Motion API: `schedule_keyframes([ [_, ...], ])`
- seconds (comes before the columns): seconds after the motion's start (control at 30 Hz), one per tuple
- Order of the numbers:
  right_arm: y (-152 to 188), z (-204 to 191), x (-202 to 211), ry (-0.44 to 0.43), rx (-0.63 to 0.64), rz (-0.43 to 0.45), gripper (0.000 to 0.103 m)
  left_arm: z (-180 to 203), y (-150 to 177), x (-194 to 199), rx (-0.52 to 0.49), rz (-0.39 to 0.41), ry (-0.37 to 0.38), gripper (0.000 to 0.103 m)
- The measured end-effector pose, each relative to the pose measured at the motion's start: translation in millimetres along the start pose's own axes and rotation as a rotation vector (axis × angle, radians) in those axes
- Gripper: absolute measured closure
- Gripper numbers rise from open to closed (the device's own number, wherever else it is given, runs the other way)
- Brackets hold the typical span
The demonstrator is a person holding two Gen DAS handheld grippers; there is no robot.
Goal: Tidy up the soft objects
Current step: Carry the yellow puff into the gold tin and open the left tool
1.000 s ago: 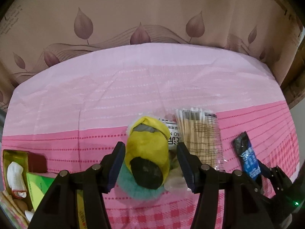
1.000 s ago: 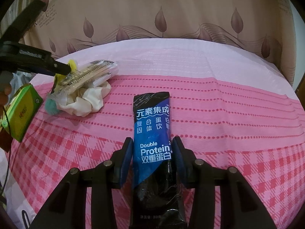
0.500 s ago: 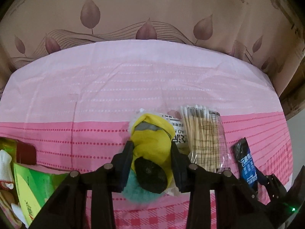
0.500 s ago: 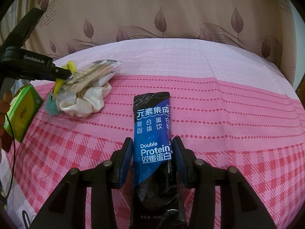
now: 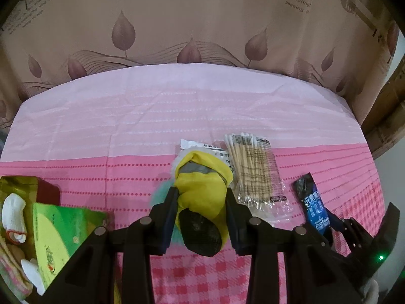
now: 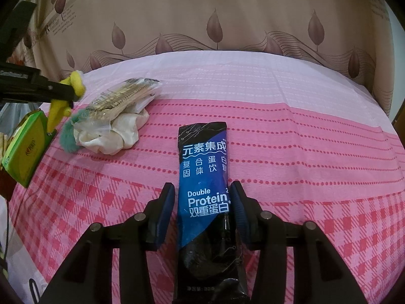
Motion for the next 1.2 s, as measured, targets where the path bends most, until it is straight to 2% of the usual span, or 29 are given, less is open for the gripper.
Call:
schedule_keyframes([
  [0.33,-1,-1,-1,0.003,-0.001,0.000,0.059,-18,11,37,0.024,0.018,-0.014,0.067],
  [0.57,-1,-1,-1,0.006,0.002,-0.001,0.059,-44,16,74,0.027,0.068,-0.054,0.067],
  [0.9,-1,-1,-1,0.008,0.003,-0.002,0.059,-111,4,112,0.066,0.151,-0.172,0.067],
  [1.2,-1,-2,-2,0.009,0.005,-0.003,0.059,-178,-7,112,0.138,0.153,-0.262,0.067],
])
Point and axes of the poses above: each gripper's, at about its wrist camera, not at the fingertips, and x roughly against the way its jaws point, z to its right, y to its underside, the point moved 8 cm from there along -x, roughly the way its jaws point, and after that the axes turned 13 degrees about x, right-handed, at the moved point
